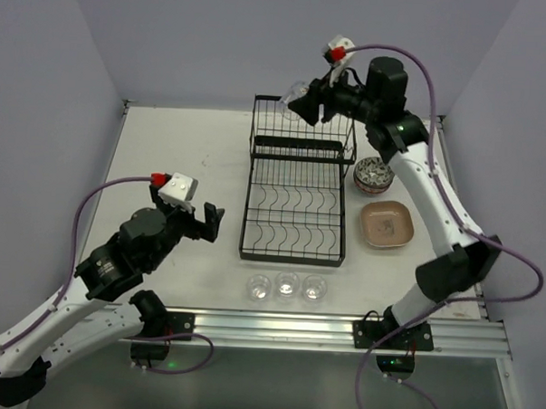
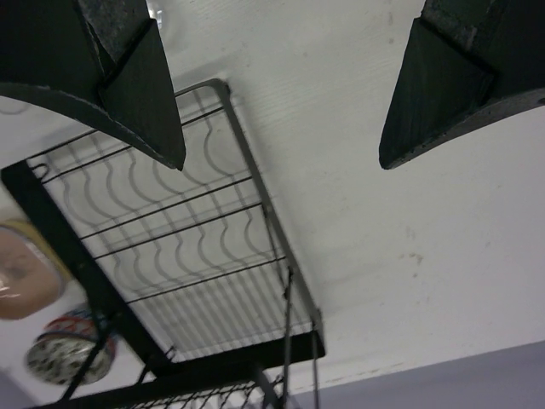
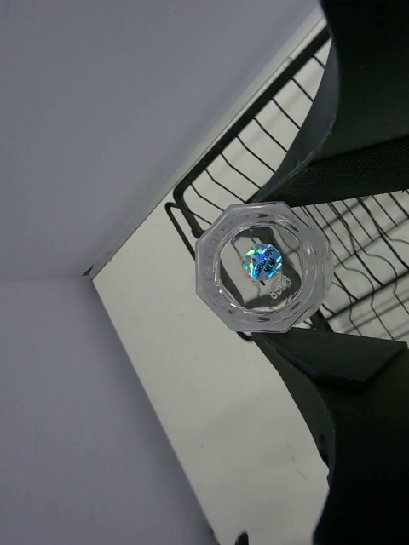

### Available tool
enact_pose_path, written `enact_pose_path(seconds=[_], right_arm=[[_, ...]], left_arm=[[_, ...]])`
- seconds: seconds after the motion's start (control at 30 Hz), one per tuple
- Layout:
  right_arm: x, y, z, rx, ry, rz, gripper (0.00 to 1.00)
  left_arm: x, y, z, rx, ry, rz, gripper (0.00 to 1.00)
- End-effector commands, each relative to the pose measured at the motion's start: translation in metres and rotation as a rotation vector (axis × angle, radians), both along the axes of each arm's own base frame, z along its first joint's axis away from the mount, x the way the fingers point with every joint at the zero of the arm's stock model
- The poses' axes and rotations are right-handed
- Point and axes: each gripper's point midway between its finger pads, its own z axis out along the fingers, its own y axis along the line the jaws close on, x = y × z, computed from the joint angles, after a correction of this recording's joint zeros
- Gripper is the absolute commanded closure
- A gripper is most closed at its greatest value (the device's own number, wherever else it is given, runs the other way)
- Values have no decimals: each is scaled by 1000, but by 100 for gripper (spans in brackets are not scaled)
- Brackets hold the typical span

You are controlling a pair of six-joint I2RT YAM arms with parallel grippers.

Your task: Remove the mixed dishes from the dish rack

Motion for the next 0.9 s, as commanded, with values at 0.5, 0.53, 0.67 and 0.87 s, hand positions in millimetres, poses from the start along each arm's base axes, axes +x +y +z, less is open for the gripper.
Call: enact_pose_path(seconds=[0.5,0.53,0.67,0.87], right_arm=[[-249,-67,78,796,123,221,100],[-252,-67,76,803,119,235,100],[-263,-64,72,781,138,288,100],[-260,-62,64,774,125,292,100]], left_arm=[[-102,-141,222,-1128,-202,-1048,0],[-103,-143,224,-1146,-193,-1069,0],[-98,-165,219,-1187,-108,-1119,0],[-102,-177,222,-1212,-82,-1146,0]])
